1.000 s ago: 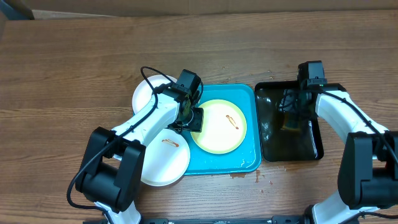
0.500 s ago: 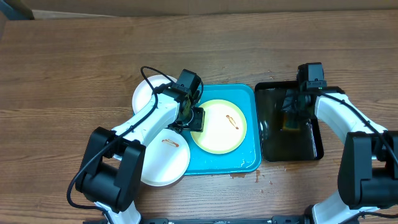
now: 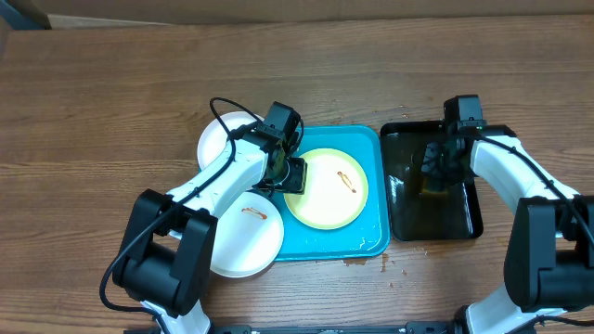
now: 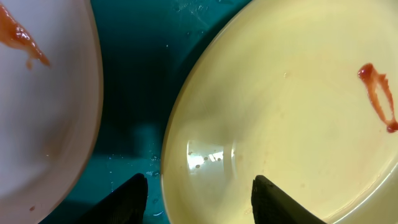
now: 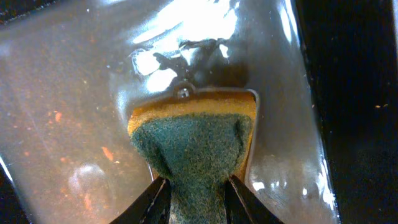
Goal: Clean dirty plates on tray and stack at the side
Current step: 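Dip the sponge in the black tray water with the right gripper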
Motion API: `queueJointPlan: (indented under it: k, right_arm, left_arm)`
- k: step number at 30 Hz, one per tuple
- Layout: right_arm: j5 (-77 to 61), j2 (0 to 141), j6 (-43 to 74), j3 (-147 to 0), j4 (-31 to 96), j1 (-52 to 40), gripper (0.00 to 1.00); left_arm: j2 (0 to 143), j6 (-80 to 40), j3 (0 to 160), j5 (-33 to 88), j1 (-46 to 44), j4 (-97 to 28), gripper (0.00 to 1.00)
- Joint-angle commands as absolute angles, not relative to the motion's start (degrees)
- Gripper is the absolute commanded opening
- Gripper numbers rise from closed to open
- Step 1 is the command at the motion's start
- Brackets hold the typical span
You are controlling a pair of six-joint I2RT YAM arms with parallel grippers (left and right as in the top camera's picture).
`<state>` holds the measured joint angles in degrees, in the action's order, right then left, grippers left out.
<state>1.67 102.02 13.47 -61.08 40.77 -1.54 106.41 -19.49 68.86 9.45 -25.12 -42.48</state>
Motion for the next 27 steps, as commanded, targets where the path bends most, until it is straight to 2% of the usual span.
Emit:
queueJointPlan:
  k: [1, 2, 3, 5, 10, 14, 19, 23, 26, 27]
  right_arm:
    - [-0.10, 102.04, 13.56, -59.99, 40.82, -1.69, 0.30]
    - [-1.13, 102.04, 13.56, -59.99, 40.84, -1.69, 0.30]
    - [-1.93, 102.04, 13.56, -59.99, 40.86, -1.69, 0.25]
    - [-3.29, 102.04, 13.56, -60.01, 40.84, -1.69, 0.04]
    - [-3.77, 102.04, 13.52, -60.01, 40.84, -1.69, 0.04]
    - [-3.77, 102.04, 13.52, -60.01, 40.77, -1.69, 0.04]
    - [-3.75, 102.04, 13.52, -60.01, 40.60, -1.72, 0.04]
    - [-3.75, 102.04, 13.52, -60.01, 40.64, -1.72, 0.04]
    - [-3.75, 102.04, 13.52, -60.05, 40.62, -1.72, 0.04]
    - [-3.75, 102.04, 13.52, -60.20, 40.64, -1.69, 0.04]
  left_arm:
    - [107.48, -20.38, 69.87, 10.04, -25.17, -42.44, 0.51]
    - [107.53, -20.38, 69.82, 9.80, -25.19, -42.59, 0.51]
    - [107.57, -20.40, 69.69, 9.61, -25.21, -42.63, 0.50]
    - [107.57, -20.69, 69.47, 8.71, -25.21, -42.87, 0.49]
    - [107.61, -21.45, 69.47, 6.42, -25.21, -43.97, 0.44]
    - [107.74, -21.71, 69.47, 6.26, -25.28, -43.90, 0.36]
    - [109.21, -23.86, 69.47, 4.08, -25.32, -43.92, 0.41]
    - [110.54, -24.51, 69.47, 4.10, -25.32, -43.86, 0.29]
    - [111.35, -24.49, 69.47, 4.51, -25.30, -43.55, 0.12]
    - [111.35, -24.49, 69.47, 4.54, -25.30, -43.46, 0.10]
